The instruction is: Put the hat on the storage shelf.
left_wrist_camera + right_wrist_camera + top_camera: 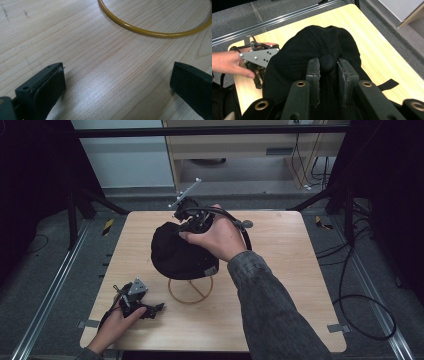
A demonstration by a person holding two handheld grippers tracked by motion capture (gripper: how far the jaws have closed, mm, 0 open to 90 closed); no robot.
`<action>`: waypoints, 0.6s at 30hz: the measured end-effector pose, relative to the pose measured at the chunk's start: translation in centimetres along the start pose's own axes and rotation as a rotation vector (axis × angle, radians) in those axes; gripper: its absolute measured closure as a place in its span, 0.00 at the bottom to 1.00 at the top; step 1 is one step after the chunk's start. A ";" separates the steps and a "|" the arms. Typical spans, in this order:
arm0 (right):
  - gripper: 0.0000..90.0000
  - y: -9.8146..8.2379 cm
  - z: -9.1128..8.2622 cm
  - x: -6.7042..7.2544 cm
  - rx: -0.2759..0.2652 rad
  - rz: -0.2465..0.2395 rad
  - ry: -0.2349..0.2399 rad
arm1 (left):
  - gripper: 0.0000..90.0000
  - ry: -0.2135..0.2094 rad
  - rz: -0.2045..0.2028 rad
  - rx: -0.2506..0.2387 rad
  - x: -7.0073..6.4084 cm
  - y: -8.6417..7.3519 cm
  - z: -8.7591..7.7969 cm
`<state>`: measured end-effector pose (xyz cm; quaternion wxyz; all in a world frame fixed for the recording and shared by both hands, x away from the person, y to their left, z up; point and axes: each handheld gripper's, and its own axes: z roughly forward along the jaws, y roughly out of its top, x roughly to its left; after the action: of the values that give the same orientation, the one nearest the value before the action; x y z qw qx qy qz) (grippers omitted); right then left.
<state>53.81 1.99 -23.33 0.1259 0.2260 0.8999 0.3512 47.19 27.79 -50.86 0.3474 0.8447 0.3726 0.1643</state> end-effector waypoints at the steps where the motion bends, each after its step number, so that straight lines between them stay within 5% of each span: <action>1: 0.81 0.0 0.0 0.0 0.000 0.000 0.000 | 0.00 0.000 0.000 0.000 0.0 0.0 0.0; 18: 0.73 -0.4 0.0 0.4 0.019 -0.007 0.002 | 0.00 0.000 0.000 0.000 0.0 0.0 0.0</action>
<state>53.37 1.93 -23.60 0.1241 0.2238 0.9041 0.3422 47.18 27.79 -50.86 0.3475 0.8446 0.3728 0.1643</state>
